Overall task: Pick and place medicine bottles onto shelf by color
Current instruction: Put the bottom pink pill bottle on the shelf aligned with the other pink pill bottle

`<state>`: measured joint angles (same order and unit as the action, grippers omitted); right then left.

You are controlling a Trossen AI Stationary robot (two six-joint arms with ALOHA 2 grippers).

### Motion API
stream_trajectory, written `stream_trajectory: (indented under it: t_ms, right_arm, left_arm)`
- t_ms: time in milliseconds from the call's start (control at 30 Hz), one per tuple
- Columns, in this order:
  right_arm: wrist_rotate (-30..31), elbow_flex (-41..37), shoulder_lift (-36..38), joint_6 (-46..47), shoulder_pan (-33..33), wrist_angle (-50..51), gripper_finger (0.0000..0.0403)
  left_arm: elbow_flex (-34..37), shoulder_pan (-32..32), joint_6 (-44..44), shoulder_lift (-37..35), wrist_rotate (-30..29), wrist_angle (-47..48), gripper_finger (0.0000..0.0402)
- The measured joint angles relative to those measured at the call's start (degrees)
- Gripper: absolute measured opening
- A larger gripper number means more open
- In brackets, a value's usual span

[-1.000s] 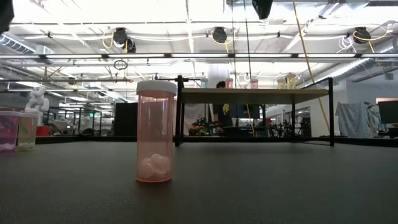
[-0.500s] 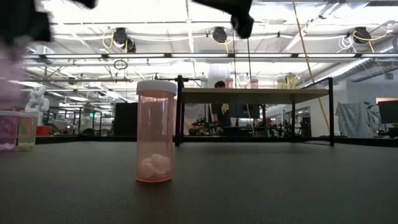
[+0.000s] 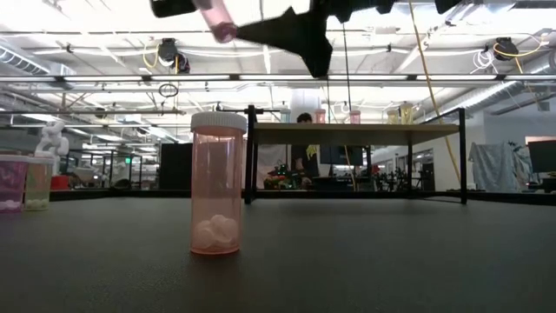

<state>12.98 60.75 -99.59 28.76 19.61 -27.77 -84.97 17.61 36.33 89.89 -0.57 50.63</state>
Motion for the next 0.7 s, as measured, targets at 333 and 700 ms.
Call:
stream_trajectory:
  t_ms: [333,700]
  right_arm:
    - [3.5,0.0,0.1,-2.9,-2.0,-0.2,0.0256]
    - [0.7,0.0,0.1,-2.0,-2.1,-0.7,0.014]
  left_arm:
    - [-1.7,-2.5,-5.8,0.0,0.8,-0.3,0.0127]
    - [-1.7,-4.2,-8.9,0.0,1.4,-0.8,0.013]
